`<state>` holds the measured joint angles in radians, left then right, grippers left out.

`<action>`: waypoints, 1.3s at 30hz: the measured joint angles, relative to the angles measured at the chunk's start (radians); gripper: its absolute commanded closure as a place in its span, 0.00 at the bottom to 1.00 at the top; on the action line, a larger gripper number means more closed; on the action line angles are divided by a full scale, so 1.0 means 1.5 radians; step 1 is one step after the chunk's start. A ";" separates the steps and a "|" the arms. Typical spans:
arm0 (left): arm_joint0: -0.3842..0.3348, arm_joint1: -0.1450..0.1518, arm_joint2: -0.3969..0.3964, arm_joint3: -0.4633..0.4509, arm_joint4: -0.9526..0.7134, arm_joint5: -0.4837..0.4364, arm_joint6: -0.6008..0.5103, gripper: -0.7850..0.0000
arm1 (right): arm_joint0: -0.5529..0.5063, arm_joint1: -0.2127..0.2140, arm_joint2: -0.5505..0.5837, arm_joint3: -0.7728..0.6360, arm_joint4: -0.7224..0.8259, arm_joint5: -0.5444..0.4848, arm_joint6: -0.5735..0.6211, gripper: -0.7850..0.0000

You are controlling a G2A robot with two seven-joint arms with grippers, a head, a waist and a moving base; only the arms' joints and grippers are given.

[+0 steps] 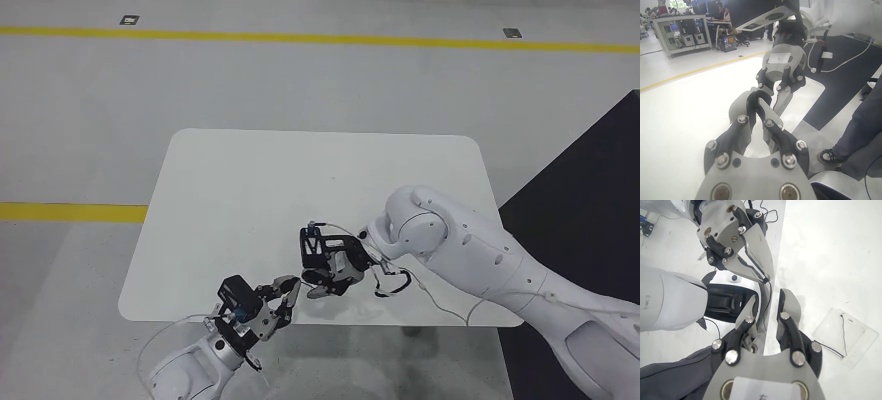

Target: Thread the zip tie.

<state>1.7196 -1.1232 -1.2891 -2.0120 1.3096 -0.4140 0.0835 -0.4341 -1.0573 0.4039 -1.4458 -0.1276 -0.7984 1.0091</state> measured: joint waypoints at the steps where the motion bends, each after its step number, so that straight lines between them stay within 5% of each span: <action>1: 0.001 0.000 0.000 0.000 0.001 0.000 0.002 1.00 | 0.001 -0.002 -0.001 0.002 0.000 0.003 0.001 0.74; 11: 0.004 0.001 0.000 -0.002 0.008 0.003 0.008 1.00 | 0.004 -0.018 -0.007 0.014 0.004 0.002 0.009 0.91; 39: 0.005 0.001 0.001 0.001 0.032 0.029 0.019 1.00 | 0.007 -0.024 -0.005 0.012 0.001 0.010 0.018 0.89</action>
<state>1.7265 -1.1214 -1.2875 -2.0103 1.3582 -0.3701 0.1122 -0.4230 -1.0931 0.3966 -1.4284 -0.1260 -0.7840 1.0360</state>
